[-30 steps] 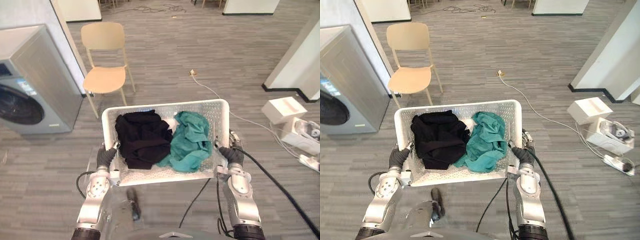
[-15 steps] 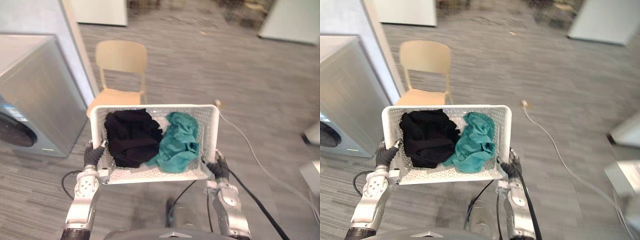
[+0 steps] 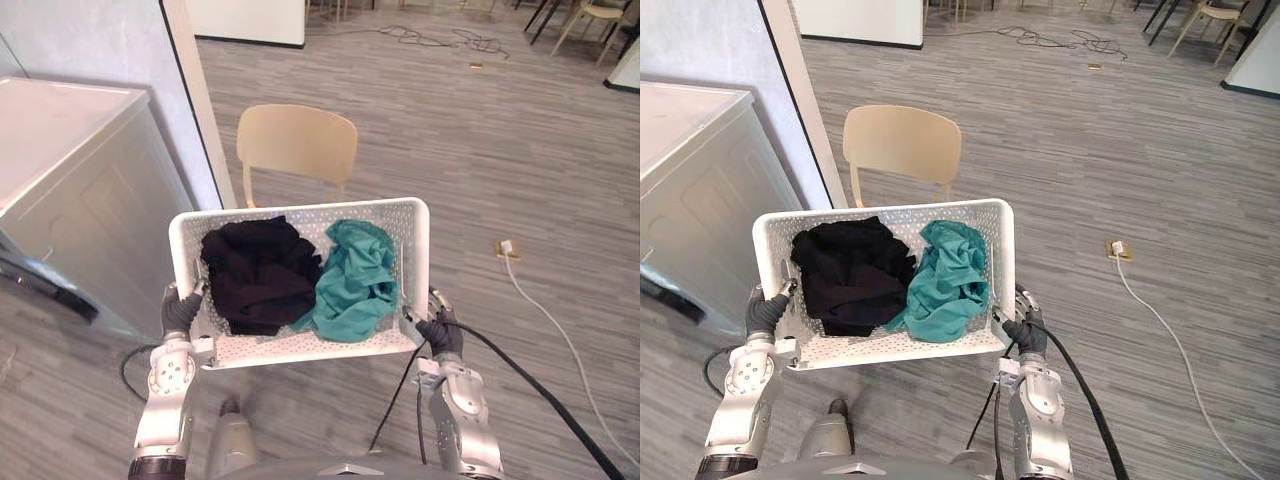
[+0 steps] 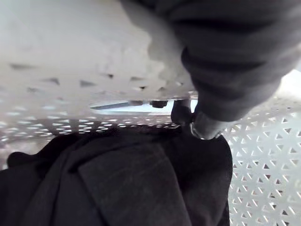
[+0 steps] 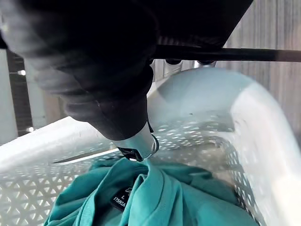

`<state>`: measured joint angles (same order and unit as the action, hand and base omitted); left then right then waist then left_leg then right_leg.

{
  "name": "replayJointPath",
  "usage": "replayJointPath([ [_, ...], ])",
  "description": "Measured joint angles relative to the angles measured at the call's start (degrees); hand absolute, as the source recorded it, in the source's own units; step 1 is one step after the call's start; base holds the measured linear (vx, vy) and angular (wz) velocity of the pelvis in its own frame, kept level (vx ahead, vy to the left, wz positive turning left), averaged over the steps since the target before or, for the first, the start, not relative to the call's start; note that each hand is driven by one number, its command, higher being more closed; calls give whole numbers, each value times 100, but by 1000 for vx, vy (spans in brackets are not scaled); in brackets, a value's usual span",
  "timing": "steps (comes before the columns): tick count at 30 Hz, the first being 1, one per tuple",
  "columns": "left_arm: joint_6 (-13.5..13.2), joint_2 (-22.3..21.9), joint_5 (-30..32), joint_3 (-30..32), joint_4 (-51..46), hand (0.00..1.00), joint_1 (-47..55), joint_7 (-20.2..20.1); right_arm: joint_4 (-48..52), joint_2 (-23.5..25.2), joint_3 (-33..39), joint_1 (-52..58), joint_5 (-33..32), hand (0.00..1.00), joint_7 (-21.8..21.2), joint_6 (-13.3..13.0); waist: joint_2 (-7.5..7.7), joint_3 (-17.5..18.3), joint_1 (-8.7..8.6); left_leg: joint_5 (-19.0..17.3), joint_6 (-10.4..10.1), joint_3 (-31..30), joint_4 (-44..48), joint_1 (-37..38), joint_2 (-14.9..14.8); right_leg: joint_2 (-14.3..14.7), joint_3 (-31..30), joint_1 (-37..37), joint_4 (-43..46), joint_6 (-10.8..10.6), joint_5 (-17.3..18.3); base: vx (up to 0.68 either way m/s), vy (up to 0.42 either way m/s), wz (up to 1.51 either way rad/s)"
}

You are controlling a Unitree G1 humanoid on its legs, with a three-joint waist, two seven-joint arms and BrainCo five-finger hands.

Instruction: Pick up the laundry basket with both hands and put the clothes into the washing machine.

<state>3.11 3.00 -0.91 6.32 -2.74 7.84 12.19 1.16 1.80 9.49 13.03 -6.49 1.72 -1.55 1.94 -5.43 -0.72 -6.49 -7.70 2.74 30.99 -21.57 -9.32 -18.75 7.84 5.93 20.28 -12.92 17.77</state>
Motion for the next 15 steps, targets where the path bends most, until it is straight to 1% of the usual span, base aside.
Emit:
replayJointPath([
  [1, 0, 8, 1, 28, 2, 100, 1, -1, 16, 48, 3, 21, 19, 100, -4, -4, 29, 18, -29, -220, 93, 68, 268, -142, 88, -110, -35, -53, 71, -10, -108, 418, 624, -15],
  [2, 1, 52, 0, 41, 4, 100, 4, -3, 6, 80, -2, -35, 31, 100, -15, 11, 59, 0, 0, -519, 248, 281, 481, -194, 161, -290, -218, -361, 425, 246, -412, 348, 527, -40],
  [3, 7, 92, 0, 44, 5, 100, 41, -3, -7, 84, -43, -65, 79, 100, -18, 31, 66, -14, 75, -645, 439, 534, 469, -69, 225, -509, -229, -762, 948, 670, -854, 411, 601, -62],
  [4, 8, 92, -1, 59, 5, 100, 84, -2, -62, 84, -82, -115, 185, 100, -18, 36, 47, -51, 85, -709, 562, 682, 363, 134, 280, -651, -167, -1016, 1343, 916, -1178, 346, 419, -54],
  [5, 9, 114, -1, 105, 4, 100, 112, -2, -156, 88, -129, -157, 247, 100, -17, 36, -51, -114, 55, -760, 655, 761, 227, 355, 308, -685, 52, -1162, 1807, 940, -1022, 346, 383, -32],
  [6, 9, 119, -1, 162, 4, 100, 117, -2, -243, 91, -161, -173, 247, 100, -17, 38, -49, -114, 44, -761, 705, 804, 93, 538, 313, -652, 244, -1238, 2106, 940, -857, 322, 318, -27],
  [7, 9, 126, -1, 254, 2, 100, 119, -2, -267, 96, -247, -196, 246, 100, -20, 49, -102, -149, 40, -721, 778, 898, -282, 910, 356, -447, 561, -1351, 2421, 953, -545, 227, 213, -26],
  [8, 5, 143, -7, 302, -13, 100, 118, 1, -247, 97, -273, -210, 244, 100, -38, 41, -161, -183, 48, -659, 827, 988, -589, 1168, 390, -209, 718, -1423, 2445, 933, -337, 308, 232, -38],
  [9, -33, 144, -10, 332, -58, 100, 124, 0, -203, 100, -292, -235, 244, 100, -51, 10, -188, -190, 67, -567, 842, 1148, -1064, 1546, 458, 258, 1179, -1548, 2127, 940, -50, 244, 145, -32],
  [10, -59, 143, -18, 349, -59, 100, 124, -2, -201, 100, -300, -251, 242, 100, -50, 2, -182, -186, 62, -552, 843, 1189, -1179, 1629, 478, 395, 1349, -1594, 1948, 961, 21, 280, 128, -29],
  [11, -73, 133, -29, 380, -59, 100, 121, -3, -201, 101, -313, -269, 240, 100, -51, 1, -168, -179, 46, -548, 842, 1223, -1260, 1697, 485, 527, 1511, -1637, 1733, 991, 43, 226, 56, -23],
  [12, -75, 133, -58, 419, -56, 100, 125, -6, -201, 101, -362, -264, 238, 100, -50, 0, -171, -181, 21, -544, 834, 1311, -1346, 1806, 493, 800, 1685, -1730, 1204, 1104, 28, 273, 19, -23],
  [13, -75, 148, -60, 428, -45, 100, 124, -12, -197, 100, -390, -238, 237, 100, -51, 1, -146, -171, -2, -547, 831, 1352, -1341, 1831, 517, 980, 1670, -1774, 697, 1327, -169, 290, -35, -6],
  [14, -79, 118, -60, 419, 28, 100, 112, -45, -197, 56, -373, -169, 238, 100, -50, 4, -180, -185, -94, -564, 810, 1295, -1286, 1871, 555, 1100, 1562, -1681, 362, 1508, -617, 257, -39, 6],
  [15, -79, 44, -60, 417, 70, 100, 113, -64, -195, 31, -380, -133, 237, 100, -47, 3, -240, -202, -109, -580, 786, 1288, -1267, 1910, 524, 1146, 1577, -1574, 240, 1505, -655, 270, -39, -9],
])
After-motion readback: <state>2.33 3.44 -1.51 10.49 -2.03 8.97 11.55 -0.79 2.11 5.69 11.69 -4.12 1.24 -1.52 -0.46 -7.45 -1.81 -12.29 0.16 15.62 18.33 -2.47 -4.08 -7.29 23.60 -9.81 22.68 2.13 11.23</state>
